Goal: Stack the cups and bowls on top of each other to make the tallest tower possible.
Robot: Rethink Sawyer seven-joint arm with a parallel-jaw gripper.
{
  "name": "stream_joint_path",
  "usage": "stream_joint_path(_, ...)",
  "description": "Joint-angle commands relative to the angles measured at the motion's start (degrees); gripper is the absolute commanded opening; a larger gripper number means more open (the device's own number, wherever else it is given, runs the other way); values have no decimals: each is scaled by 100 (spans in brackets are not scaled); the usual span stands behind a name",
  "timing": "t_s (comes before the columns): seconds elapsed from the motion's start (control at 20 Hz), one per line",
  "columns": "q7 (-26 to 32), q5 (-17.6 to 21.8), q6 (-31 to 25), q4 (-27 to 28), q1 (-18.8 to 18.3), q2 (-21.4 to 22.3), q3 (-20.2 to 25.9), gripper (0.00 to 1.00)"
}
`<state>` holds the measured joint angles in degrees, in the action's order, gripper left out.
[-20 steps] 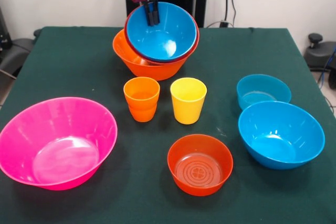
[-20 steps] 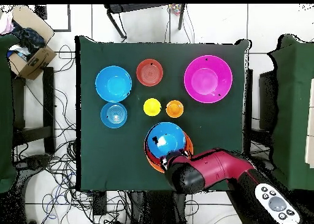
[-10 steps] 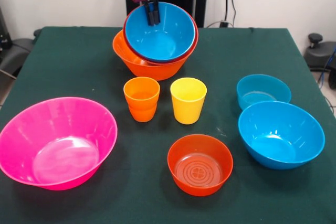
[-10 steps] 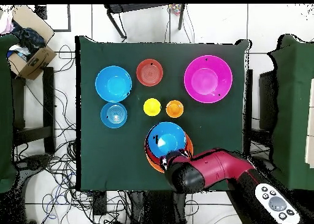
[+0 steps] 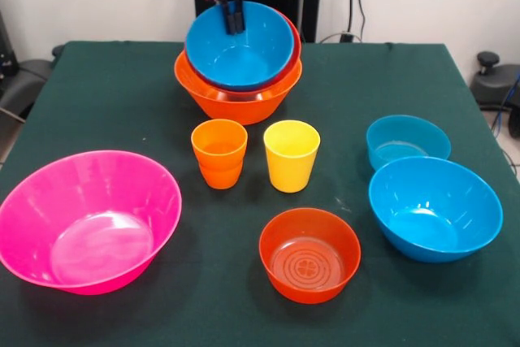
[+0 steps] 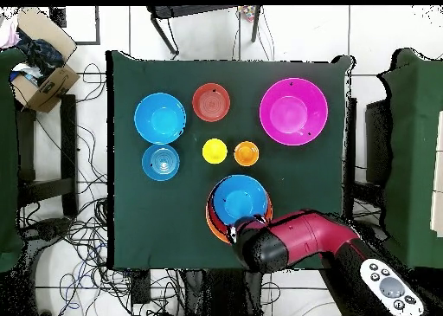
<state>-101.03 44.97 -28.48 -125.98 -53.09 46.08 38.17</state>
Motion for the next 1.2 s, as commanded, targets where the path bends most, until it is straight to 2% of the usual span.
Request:
stream_joint_path(0.05,206,-129,-871,280,273,-322,-269,0)
stream_joint_path(1.2,155,-29,-872,289,295,-368,-380,0)
